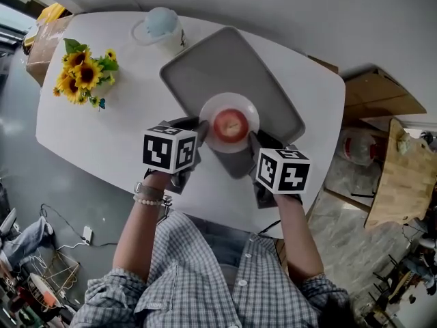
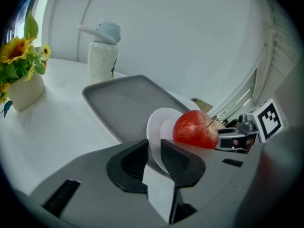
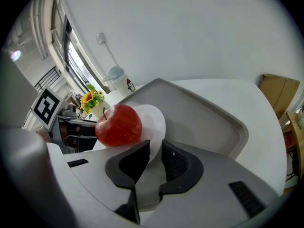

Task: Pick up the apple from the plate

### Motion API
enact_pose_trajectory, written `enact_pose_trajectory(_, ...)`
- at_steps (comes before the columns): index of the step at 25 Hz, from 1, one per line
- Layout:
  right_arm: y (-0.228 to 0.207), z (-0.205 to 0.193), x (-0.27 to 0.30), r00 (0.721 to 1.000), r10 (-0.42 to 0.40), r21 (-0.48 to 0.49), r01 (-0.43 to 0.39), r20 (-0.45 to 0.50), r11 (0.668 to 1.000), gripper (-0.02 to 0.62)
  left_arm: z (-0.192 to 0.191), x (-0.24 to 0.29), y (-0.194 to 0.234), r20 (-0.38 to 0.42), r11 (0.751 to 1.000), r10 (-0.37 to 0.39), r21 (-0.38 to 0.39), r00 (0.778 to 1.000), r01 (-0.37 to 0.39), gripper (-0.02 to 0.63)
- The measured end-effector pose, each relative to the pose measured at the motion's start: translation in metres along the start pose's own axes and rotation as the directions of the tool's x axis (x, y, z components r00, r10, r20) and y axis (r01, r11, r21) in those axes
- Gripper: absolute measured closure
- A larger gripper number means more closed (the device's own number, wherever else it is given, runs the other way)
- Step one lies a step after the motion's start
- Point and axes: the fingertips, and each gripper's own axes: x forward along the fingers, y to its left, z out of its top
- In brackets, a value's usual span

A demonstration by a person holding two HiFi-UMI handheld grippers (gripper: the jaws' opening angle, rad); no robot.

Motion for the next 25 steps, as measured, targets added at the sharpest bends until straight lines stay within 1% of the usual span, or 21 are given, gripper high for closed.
enact_pose_trajectory(5,0.029,-0.011,0.001,1.000,0.026,-0.024,-0.027,-0.012,0.999,0.513,-0.014,-0.025,0.016,0.023,0.999,0.015,-0.028,1.000,-0.014,0.526)
enact_pose_trajectory(10,0.063,-0.024,0.003,0.998,0.058,-0.058,-0.059,-0.028,0.997,0.514,-0.035,-0.055,0.035,0.059,0.994,0.040,-0.108,0.997,-0.033,0.526)
enact_pose_trajectory(12,0.079,-0.028,0.006,0.997,0.071,-0.075,-0.073,-0.033,0.995,0.514,-0.046,-0.068,0.045,0.065,0.991,0.056,-0.128,0.996,-0.047,0.526)
enact_pose_trajectory(17,0.112,-0.045,0.014,0.990,0.120,-0.083,-0.126,-0.067,0.989,0.514,-0.081,-0.096,0.063,0.060,0.983,0.086,-0.166,0.994,-0.075,0.526)
enact_pose_trajectory(19,0.123,-0.053,0.017,0.988,0.129,-0.100,-0.137,-0.082,0.986,0.514,-0.095,-0.104,0.070,0.062,0.979,0.095,-0.188,0.994,-0.081,0.526)
enact_pose_trajectory(22,0.135,-0.064,0.024,0.986,0.129,-0.125,-0.142,-0.105,0.982,0.514,-0.111,-0.112,0.080,0.058,0.974,0.104,-0.209,0.993,-0.089,0.526)
enact_pose_trajectory(25,0.142,-0.077,0.032,0.986,0.111,-0.169,-0.132,-0.128,0.977,0.514,-0.127,-0.114,0.087,0.041,0.972,0.116,-0.210,0.992,-0.105,0.526)
